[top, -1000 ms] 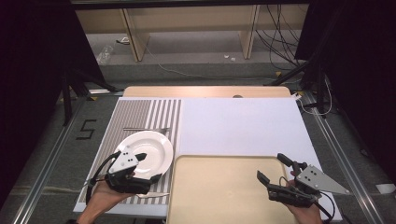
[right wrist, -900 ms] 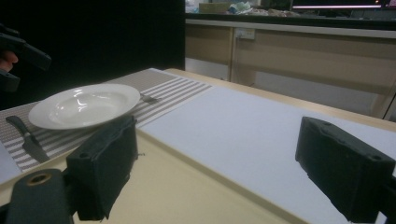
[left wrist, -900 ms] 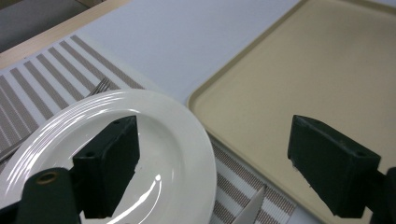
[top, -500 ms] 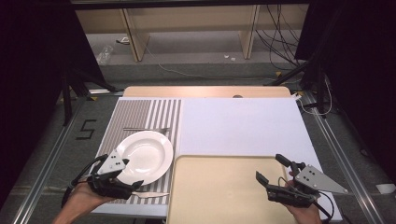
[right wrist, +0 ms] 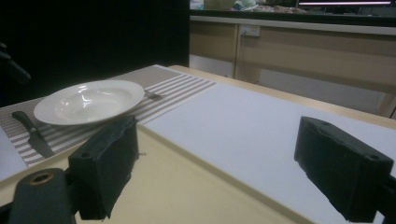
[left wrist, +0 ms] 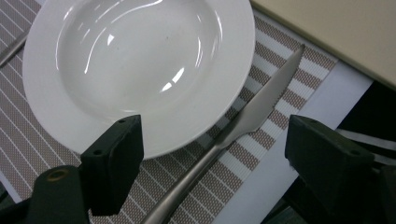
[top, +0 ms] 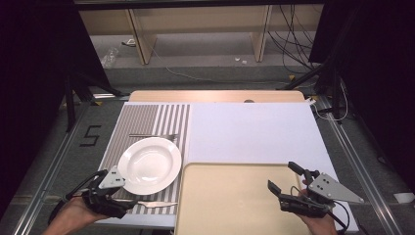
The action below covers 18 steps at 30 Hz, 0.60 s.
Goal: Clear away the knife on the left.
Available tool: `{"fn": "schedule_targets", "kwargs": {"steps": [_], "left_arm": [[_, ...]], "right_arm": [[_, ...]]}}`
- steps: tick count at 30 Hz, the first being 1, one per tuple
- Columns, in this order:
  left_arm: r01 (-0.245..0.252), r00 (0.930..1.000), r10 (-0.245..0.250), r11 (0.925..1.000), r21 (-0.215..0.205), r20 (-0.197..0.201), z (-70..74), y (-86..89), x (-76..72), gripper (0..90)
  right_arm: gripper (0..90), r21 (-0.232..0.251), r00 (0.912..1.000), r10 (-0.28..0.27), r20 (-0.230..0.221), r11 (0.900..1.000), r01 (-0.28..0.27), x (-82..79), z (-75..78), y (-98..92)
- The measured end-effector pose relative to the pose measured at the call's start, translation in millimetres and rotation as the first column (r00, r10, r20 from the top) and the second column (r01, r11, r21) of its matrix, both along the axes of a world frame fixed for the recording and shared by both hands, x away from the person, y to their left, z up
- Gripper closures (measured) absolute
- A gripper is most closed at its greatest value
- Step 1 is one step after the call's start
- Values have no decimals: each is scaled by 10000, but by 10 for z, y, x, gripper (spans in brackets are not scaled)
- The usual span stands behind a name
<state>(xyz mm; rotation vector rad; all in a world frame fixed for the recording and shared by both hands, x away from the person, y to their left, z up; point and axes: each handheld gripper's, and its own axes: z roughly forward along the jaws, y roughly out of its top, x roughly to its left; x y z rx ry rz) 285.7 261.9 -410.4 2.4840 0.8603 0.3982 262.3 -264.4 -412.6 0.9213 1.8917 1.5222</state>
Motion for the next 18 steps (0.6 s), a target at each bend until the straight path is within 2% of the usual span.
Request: {"fn": "schedule_targets", "kwargs": {"steps": [3,10,15,18], "left_arm": [[181,9990,-164,9991,396,-422,-39,43,-6,195],[-18,9964,87,9966,825,-837,-141,80,10,203],[-48,9935,161,9950,997,-1123,-175,99,35,205],[3,9892,151,9945,1046,-1458,-214,108,76,212]], "right_arm": [[146,-26,10000,25,43,10000,-25,4,-2,2],[147,-67,10000,44,-8,10000,-44,-3,0,11],[147,-72,10000,54,-3,10000,-54,5,-5,11],[149,-90,10000,79,28,9999,-79,-2,-1,17]]}}
